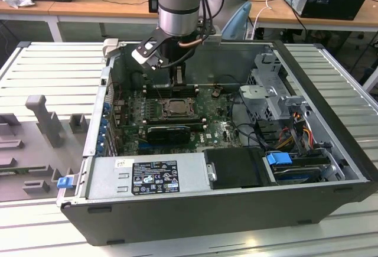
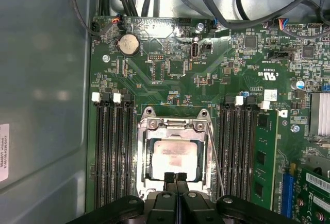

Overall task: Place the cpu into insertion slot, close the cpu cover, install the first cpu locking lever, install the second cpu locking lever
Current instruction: 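Install the first cpu locking lever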

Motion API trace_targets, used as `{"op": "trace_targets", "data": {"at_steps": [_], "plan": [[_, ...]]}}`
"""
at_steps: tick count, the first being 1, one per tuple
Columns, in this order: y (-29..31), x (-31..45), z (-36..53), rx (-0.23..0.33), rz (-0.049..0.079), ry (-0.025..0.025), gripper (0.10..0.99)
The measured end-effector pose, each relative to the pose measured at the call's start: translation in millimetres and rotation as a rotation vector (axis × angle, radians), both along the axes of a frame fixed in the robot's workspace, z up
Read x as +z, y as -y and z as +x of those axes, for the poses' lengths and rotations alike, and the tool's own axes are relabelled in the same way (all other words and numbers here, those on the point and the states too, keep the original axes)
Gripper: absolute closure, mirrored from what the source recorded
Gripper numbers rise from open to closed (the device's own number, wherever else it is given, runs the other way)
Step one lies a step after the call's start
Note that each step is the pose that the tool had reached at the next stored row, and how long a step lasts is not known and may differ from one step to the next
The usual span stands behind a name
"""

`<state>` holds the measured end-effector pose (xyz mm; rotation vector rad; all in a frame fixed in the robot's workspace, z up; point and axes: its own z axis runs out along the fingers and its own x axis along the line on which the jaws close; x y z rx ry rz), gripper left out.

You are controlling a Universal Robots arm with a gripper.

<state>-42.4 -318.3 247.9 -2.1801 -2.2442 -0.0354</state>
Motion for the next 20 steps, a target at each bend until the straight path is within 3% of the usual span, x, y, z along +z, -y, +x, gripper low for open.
{"op": "trace_targets", "data": {"at_steps": [12,20], "plan": [[0.0,6.2,0.0,0.000,0.000,0.0000,0.980],[0.0,26.5,0.0,0.000,-0.002,-0.0001,0.980]]}}
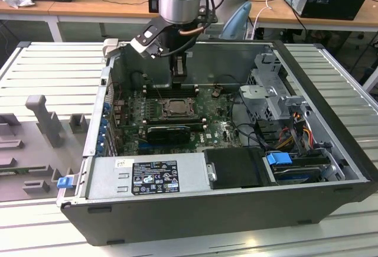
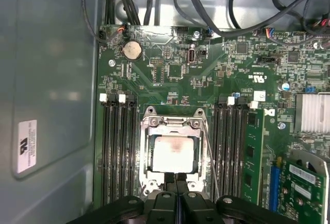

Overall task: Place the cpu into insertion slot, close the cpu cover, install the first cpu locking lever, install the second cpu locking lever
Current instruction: 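Install the first cpu locking lever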

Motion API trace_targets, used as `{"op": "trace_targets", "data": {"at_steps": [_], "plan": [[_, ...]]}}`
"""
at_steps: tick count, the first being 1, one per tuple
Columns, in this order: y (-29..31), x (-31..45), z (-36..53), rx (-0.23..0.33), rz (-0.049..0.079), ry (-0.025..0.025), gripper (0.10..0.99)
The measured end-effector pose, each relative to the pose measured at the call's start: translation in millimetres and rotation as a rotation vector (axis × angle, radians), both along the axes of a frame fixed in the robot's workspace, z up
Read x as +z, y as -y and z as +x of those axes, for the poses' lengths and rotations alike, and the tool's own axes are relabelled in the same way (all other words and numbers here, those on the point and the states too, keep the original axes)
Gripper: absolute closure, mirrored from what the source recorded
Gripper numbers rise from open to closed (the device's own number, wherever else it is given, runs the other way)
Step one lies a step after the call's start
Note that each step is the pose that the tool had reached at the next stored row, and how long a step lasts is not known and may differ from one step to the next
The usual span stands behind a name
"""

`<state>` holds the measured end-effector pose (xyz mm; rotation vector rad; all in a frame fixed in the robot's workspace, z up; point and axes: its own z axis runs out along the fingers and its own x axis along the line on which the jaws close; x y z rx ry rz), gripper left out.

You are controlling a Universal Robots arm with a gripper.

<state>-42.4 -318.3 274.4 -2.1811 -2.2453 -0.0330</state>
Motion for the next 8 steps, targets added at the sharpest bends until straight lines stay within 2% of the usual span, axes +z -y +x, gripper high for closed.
{"op": "trace_targets", "data": {"at_steps": [6,8], "plan": [[0.0,12.1,0.0,0.000,-0.001,0.0001,0.980],[0.0,22.6,0.0,0.000,-0.006,0.0000,0.980]]}}
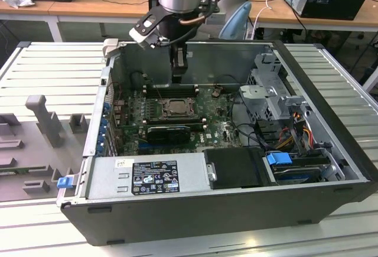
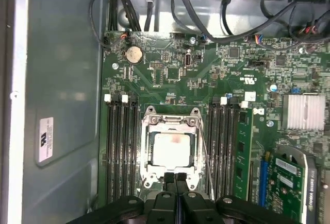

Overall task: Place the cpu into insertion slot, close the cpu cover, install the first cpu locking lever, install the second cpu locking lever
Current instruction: 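Install the first cpu locking lever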

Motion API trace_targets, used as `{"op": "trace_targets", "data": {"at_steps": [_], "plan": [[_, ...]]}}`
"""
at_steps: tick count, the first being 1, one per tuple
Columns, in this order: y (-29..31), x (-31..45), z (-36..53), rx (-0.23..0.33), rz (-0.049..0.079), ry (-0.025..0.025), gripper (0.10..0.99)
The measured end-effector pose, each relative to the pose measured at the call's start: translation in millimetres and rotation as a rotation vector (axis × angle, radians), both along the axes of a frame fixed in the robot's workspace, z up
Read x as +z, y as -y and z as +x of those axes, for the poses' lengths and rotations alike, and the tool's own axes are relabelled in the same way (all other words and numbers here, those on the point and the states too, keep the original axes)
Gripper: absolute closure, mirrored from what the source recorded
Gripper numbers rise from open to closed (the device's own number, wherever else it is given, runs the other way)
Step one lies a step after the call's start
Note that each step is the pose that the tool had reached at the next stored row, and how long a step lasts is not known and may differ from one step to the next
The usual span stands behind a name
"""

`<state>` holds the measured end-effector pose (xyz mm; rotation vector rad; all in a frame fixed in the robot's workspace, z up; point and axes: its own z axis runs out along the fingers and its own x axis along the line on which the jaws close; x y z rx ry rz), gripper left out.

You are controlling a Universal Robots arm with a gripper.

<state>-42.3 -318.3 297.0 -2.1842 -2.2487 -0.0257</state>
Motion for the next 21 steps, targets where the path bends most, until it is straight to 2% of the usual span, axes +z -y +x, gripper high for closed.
{"op": "trace_targets", "data": {"at_steps": [1,3,6,10,17,21], "plan": [[0.0,7.4,0.0,0.000,-0.001,0.0001,0.980],[0.0,6.6,-0.2,0.135,-0.003,0.0000,0.980],[0.0,6.2,-0.2,0.185,-0.002,0.0002,0.980],[0.0,5.3,-0.2,0.212,0.000,0.0004,0.980],[0.0,4.8,-0.2,0.321,0.000,0.0004,0.980],[0.0,4.7,-0.2,0.405,0.000,0.0005,0.980]]}}
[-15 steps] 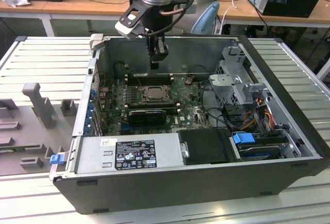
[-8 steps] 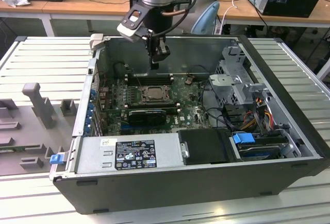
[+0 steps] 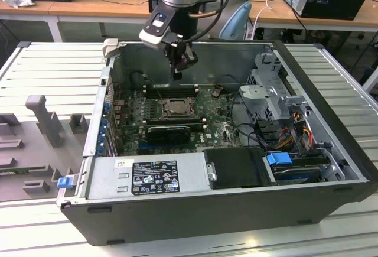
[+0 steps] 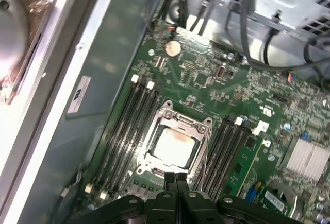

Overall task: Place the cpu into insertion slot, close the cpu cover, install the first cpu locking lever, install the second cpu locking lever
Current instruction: 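Install the first cpu locking lever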

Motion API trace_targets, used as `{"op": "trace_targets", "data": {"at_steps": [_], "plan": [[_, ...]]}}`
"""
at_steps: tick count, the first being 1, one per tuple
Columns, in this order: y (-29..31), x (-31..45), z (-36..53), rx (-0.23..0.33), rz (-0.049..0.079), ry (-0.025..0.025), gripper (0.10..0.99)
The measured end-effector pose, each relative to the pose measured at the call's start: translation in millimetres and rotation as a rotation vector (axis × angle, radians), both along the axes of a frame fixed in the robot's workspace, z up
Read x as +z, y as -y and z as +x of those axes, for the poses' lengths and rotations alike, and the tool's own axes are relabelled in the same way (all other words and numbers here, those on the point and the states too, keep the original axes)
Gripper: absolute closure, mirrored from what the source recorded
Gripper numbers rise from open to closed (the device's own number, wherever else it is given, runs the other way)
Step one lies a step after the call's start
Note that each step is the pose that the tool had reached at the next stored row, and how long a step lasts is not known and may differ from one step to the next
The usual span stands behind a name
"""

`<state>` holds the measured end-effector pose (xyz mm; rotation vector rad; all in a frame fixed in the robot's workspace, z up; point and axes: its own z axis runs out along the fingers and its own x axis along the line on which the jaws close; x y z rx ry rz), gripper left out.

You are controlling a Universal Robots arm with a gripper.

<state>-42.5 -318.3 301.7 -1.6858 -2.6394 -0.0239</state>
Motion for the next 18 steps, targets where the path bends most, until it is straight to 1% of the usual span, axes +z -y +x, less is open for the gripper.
{"op": "trace_targets", "data": {"at_steps": [1,6,10,12,16,18], "plan": [[0.0,0.0,0.0,0.031,0.000,0.0000,0.980],[0.0,-0.1,0.0,0.135,0.000,0.0000,0.980],[0.0,-0.1,0.0,0.200,0.000,0.0000,0.980],[0.0,-0.1,0.0,0.248,0.000,0.0000,0.980],[0.0,-0.1,0.0,0.308,0.000,0.0000,0.980],[0.0,-0.1,0.0,0.324,0.000,0.0001,0.980]]}}
